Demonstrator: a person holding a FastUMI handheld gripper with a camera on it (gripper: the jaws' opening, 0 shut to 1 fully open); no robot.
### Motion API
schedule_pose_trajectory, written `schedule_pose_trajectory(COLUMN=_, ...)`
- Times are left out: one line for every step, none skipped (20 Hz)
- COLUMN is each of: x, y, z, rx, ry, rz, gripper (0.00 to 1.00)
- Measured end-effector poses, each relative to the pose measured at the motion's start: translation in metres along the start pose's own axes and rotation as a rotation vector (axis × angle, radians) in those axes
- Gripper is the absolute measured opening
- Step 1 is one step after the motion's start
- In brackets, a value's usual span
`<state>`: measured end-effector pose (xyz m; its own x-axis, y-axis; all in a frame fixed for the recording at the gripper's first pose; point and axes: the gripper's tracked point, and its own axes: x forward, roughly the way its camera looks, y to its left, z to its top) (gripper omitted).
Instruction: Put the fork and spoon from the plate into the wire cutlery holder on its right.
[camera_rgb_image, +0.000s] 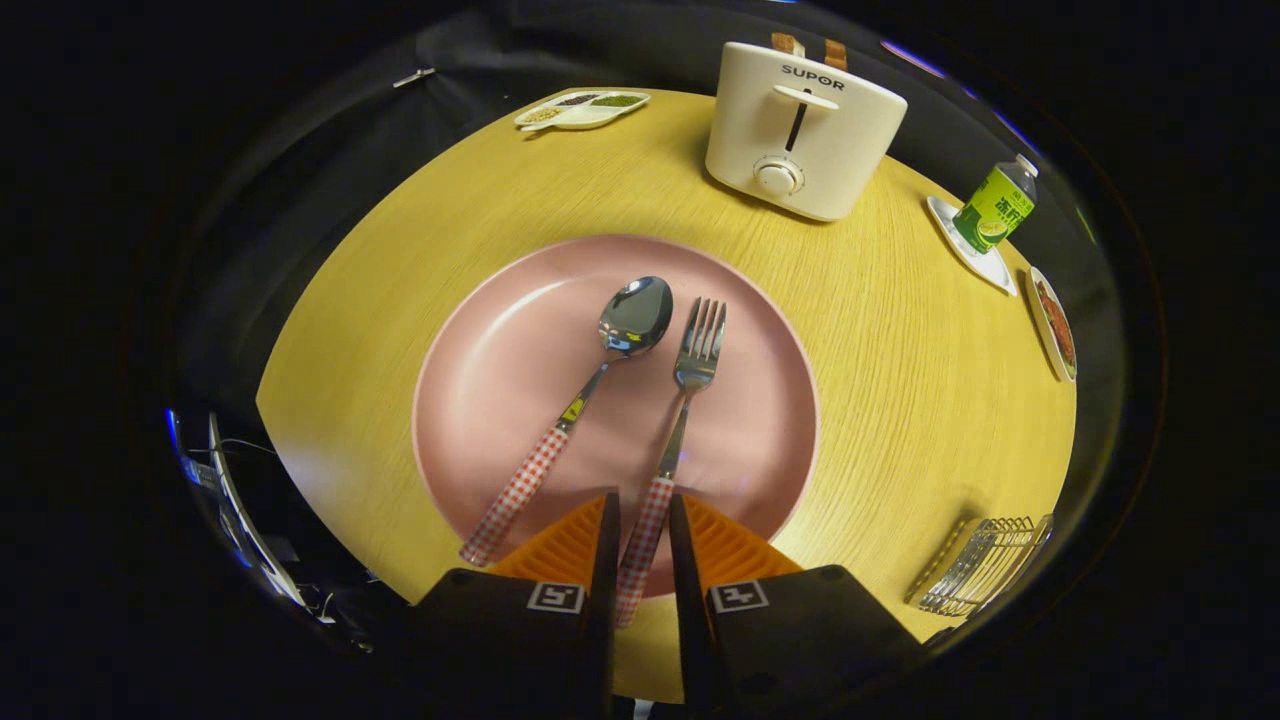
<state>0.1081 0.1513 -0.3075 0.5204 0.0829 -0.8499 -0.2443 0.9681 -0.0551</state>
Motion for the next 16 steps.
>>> schedule_pose_trajectory(x=0.001, y=0.0, z=0.0, rx=0.0, ry=0.009, rz=0.003, gripper=0.31)
schedule_pose_trajectory(x=-0.002, y=-0.002, z=-0.001, rx=0.009, ry=0.009, rz=-0.006, gripper=0.28)
schedule_pose_trajectory(x=0.001, y=-0.005, z=-0.002, rx=0.012, ry=0.013, rz=-0.015, gripper=0.24)
schedule_pose_trajectory(x=0.002, y=-0.006, z=-0.003, rx=0.017, ry=0.021, rz=-0.01, gripper=0.16)
schedule_pose_trajectory(x=0.003, y=-0.006, z=-0.004, rx=0.034, ry=0.034, rz=-0.002, gripper=0.16)
schedule_pose_trajectory(x=0.001, y=-0.007, z=-0.004, rx=0.057, ry=0.044, rz=0.005, gripper=0.16)
schedule_pose_trajectory(x=0.0, y=-0.007, z=-0.005, rx=0.078, ry=0.06, rz=0.013, gripper=0.14)
schedule_pose_trajectory(x=-0.002, y=-0.007, z=-0.003, rx=0.099, ry=0.063, rz=0.029, gripper=0.13)
schedule_pose_trajectory(x=-0.003, y=-0.006, z=-0.001, rx=0.105, ry=0.06, rz=0.043, gripper=0.12)
schedule_pose_trajectory(x=-0.005, y=-0.007, z=0.001, rx=0.107, ry=0.048, rz=0.05, gripper=0.1)
schedule_pose_trajectory(x=-0.011, y=-0.009, z=0.003, rx=0.11, ry=0.038, rz=0.058, gripper=0.1)
schedule_pose_trajectory(x=-0.018, y=-0.01, z=0.004, rx=0.118, ry=0.03, rz=0.069, gripper=0.1)
schedule_pose_trajectory(x=-0.024, y=-0.011, z=0.005, rx=0.125, ry=0.021, rz=0.079, gripper=0.1)
schedule_pose_trajectory(x=-0.033, y=-0.014, z=0.006, rx=0.127, ry=0.011, rz=0.086, gripper=0.1)
schedule_pose_trajectory(x=-0.042, y=-0.017, z=0.007, rx=0.125, ry=-0.003, rz=0.093, gripper=0.1)
schedule_pose_trajectory(x=-0.052, y=-0.021, z=0.007, rx=0.122, ry=-0.014, rz=0.104, gripper=0.1)
